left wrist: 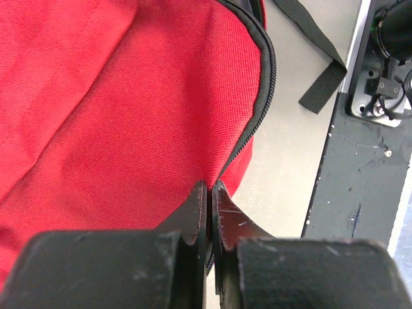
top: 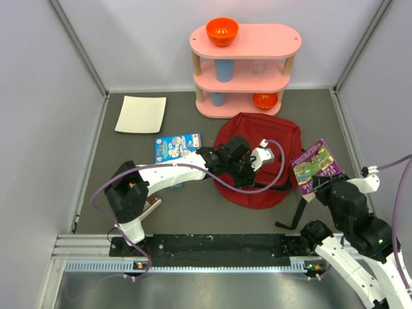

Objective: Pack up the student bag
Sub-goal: Place the book in the student bag.

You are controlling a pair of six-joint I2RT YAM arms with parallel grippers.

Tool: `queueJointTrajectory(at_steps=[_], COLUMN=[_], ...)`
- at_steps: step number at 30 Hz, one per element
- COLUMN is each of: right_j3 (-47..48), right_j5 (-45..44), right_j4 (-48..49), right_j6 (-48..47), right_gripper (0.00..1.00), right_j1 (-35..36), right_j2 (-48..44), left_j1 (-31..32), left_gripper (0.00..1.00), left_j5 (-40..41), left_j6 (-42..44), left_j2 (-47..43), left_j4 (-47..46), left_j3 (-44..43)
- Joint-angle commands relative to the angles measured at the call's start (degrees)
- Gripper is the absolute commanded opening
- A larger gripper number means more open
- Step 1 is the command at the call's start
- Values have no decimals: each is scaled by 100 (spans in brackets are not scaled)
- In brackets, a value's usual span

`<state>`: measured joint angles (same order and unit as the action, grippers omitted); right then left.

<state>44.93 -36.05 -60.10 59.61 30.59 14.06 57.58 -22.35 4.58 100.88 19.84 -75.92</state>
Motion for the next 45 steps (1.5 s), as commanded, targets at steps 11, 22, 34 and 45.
queueJointTrajectory(at_steps=[11, 22, 34, 45], right_j3=[-1, -634, 252, 1396], right_j5=[-1237, 2446, 4775, 2843], right_j4=[86, 3500, 4815, 3594], right_j6=[120, -1769, -2683, -3140], right_gripper=[0, 0, 0, 0], right_j1=[-18, -1651, -1723, -1925], right_j2=[781, 2556, 4735, 4194], left_j1=[-81, -63, -63, -308], left_gripper=[0, 0, 0, 0], left_j5=[469, 714, 319, 837], left_j6=[-1810, -2383, -2541, -2374], left_j2=[-1342, -1984, -1985, -1176], left_j4=[478, -23, -577, -445], left_j3=[-126, 956, 842, -151])
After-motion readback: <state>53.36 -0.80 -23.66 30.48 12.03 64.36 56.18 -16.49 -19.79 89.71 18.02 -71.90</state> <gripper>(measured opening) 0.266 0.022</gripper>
